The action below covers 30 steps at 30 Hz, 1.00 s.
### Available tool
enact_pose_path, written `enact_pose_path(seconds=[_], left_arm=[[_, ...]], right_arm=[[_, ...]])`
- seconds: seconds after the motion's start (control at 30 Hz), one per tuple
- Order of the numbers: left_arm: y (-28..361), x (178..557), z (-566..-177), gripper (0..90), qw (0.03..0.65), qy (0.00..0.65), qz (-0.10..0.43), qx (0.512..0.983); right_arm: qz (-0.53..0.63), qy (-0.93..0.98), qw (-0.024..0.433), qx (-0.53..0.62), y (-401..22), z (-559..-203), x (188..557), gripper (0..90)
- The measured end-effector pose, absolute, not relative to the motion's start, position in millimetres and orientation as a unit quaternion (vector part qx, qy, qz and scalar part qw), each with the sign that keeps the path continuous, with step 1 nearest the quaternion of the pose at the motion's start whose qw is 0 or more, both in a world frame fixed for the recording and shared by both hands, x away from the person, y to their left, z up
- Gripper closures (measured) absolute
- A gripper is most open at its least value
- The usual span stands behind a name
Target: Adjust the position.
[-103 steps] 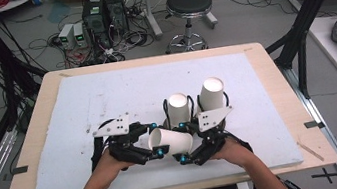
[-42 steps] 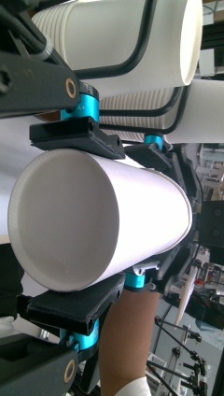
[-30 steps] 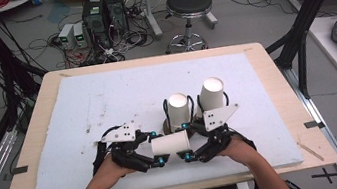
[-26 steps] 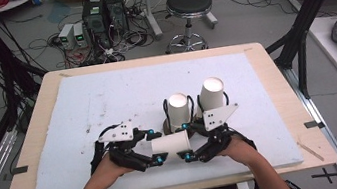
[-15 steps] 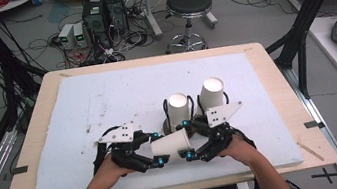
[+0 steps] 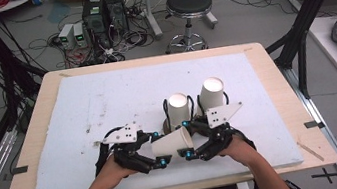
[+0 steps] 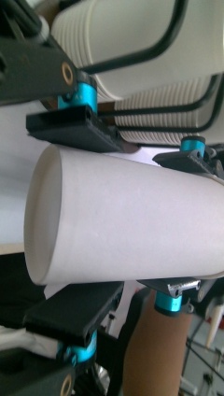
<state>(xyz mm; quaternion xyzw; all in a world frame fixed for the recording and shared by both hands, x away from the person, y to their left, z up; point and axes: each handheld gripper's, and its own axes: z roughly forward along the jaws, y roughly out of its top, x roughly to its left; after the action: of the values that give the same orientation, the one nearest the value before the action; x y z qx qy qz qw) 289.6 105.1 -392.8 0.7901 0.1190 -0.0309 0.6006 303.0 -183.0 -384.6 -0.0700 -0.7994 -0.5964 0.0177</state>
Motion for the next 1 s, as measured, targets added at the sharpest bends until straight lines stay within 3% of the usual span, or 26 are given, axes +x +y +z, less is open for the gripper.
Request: enact_pose_path(seconds=[0.33, 0.57, 0.63, 0.67, 0.73, 0.83, 0.87, 0.9, 1.0], left_arm=[[99.7, 290.0, -391.2, 26.9, 0.595, 0.111, -0.027, 0.796], [99.3, 290.5, -393.5, 35.5, 0.591, 0.085, -0.036, 0.801], [100.8, 290.4, -392.8, 35.5, 0.604, 0.082, -0.037, 0.792], [101.8, 290.3, -392.1, 35.5, 0.613, 0.079, -0.040, 0.785], [103.0, 289.9, -390.6, 35.9, 0.624, 0.076, -0.038, 0.777], [102.5, 290.3, -391.3, 35.8, 0.621, 0.078, -0.038, 0.779], [102.2, 290.7, -392.0, 35.6, 0.616, 0.081, -0.038, 0.783], [101.5, 290.6, -393.2, 35.8, 0.615, 0.085, -0.039, 0.783], [97.4, 289.7, -395.3, 33.6, 0.601, 0.099, -0.039, 0.792]], right_arm=[[-0.585, -0.808, 0.021, -0.071, -180.6, -384.0, 303.5, 27.4], [-0.592, -0.803, 0.035, -0.069, -181.2, -383.3, 303.7, 27.9], [-0.605, -0.792, 0.039, -0.074, -181.0, -383.9, 302.6, 24.3], [-0.610, -0.787, 0.044, -0.080, -180.4, -384.3, 302.4, 17.8], [-0.614, -0.781, 0.055, -0.099, -179.1, -385.8, 302.8, 16.2], [-0.625, -0.772, 0.065, -0.096, -178.4, -387.1, 303.7, 18.2], [-0.626, -0.772, 0.064, -0.089, -178.4, -386.8, 303.5, 25.9], [-0.631, -0.769, 0.064, -0.083, -179.0, -385.9, 303.3, 27.7], [-0.623, -0.777, 0.046, -0.078, -179.1, -384.9, 303.6, 27.7]])
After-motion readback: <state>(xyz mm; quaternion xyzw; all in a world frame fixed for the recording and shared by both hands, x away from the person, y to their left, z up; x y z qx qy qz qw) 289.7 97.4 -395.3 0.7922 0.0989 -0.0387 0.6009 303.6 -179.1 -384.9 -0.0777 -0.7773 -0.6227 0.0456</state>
